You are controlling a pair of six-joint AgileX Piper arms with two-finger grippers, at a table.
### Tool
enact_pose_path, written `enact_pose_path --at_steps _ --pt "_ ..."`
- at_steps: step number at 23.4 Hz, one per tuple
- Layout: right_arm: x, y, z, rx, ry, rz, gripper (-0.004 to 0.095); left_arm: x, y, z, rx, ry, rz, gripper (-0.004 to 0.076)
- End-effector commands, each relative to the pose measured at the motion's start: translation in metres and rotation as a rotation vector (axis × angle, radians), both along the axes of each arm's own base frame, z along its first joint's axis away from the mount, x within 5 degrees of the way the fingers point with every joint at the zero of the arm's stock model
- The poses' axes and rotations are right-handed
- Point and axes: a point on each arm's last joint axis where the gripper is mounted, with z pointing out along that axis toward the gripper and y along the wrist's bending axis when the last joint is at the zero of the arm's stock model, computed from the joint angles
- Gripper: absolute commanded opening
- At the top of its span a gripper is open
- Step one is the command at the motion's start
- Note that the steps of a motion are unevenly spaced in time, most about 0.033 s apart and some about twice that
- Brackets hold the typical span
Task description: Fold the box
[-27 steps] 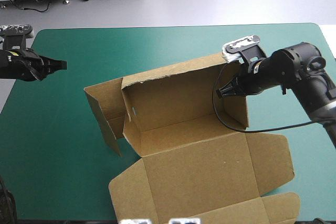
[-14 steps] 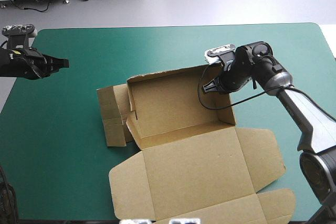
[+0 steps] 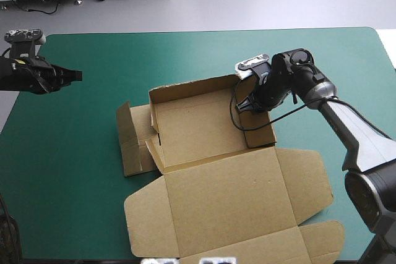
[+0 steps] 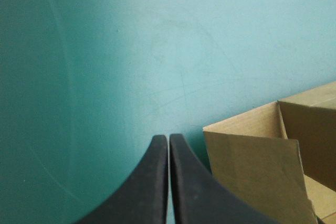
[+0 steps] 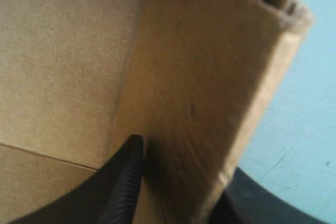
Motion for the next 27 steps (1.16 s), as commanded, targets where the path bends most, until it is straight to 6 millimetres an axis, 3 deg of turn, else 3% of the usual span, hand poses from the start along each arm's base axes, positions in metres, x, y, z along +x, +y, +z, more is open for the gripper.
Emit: enact_pose_path --at_steps 1,4,11,15,19,23,27 --pt "-0.007 -0.006 0.031 -0.01 -0.07 0.022 0.0564 -0.004 -0.003 0.017 -0.021 -0.087 0.004 0.0" --pt "-0.009 -0.01 0.034 -0.05 -0.047 0.024 0.0656 -0.002 -0.003 0.016 -0.022 -0.087 0.006 0.0" --pt "-0.012 -0.006 0.048 0.011 -0.03 -0.028 0.0655 -0.002 -0.002 0.016 -0.018 -0.091 0.004 0.0" --pt "-0.002 -0.002 0.051 0.068 -0.125 -0.062 0.0657 -0.002 -0.003 0.016 -0.019 -0.087 0.003 0.0" --pt "0.008 0.002 0.038 0.066 -0.116 -0.078 0.0657 -0.003 -0.003 0.015 -0.022 -0.081 0.0 0.0" --pt "0.021 0.007 0.006 0.022 -0.011 -0.099 0.0657 -0.003 -0.003 0.015 -0.025 -0.072 -0.004 0.0" --pt "0.024 0.002 -0.006 -0.055 0.024 -0.11 0.0637 -0.003 -0.003 0.014 -0.026 -0.069 -0.004 0.0"
